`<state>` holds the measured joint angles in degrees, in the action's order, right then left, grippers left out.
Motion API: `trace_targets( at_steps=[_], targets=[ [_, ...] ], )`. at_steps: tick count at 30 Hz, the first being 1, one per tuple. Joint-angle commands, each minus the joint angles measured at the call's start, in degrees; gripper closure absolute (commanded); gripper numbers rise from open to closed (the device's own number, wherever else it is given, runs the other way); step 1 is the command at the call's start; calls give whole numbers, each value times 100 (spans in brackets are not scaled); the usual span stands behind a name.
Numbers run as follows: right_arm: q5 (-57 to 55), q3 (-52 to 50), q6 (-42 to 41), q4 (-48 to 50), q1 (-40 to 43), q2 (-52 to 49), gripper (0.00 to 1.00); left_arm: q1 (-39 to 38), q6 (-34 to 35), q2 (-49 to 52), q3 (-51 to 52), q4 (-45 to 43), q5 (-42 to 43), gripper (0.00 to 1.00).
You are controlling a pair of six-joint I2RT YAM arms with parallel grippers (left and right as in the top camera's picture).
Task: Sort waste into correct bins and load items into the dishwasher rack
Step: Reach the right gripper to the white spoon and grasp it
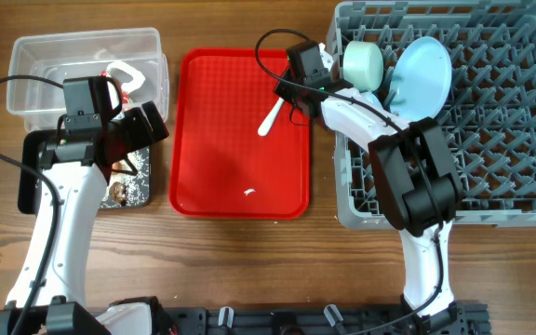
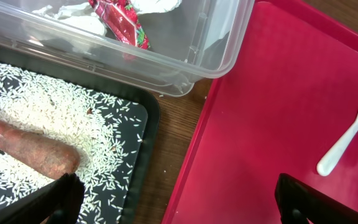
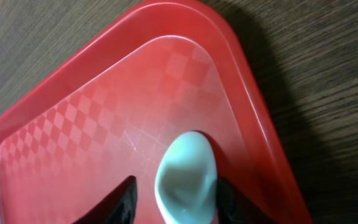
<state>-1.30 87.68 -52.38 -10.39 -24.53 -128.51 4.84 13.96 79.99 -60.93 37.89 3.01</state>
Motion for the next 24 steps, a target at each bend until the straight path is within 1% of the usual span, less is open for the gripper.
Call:
trace_targets(
  at_steps=[1, 7, 14, 19, 22, 24],
  targets=[
    [48, -33, -13, -59, 2, -343, 68, 20, -68, -26, -48, -15, -31, 0],
    [68, -33, -15, -55, 2, -417, 71, 20, -68, -26, -48, -15, -31, 0],
    [153, -33, 131, 9, 2, -426, 81, 20, -68, -26, -48, -15, -31, 0],
    [291, -33, 310, 85, 2, -426, 85, 20, -68, -26, -48, -15, -31, 0],
    [339, -33, 339, 90, 2, -426, 90, 20, -68, -26, -48, -15, -31, 0],
    [479, -31, 442, 98, 2, -424, 96, 20, -68, -26, -48, -15, -31, 0]
  ],
)
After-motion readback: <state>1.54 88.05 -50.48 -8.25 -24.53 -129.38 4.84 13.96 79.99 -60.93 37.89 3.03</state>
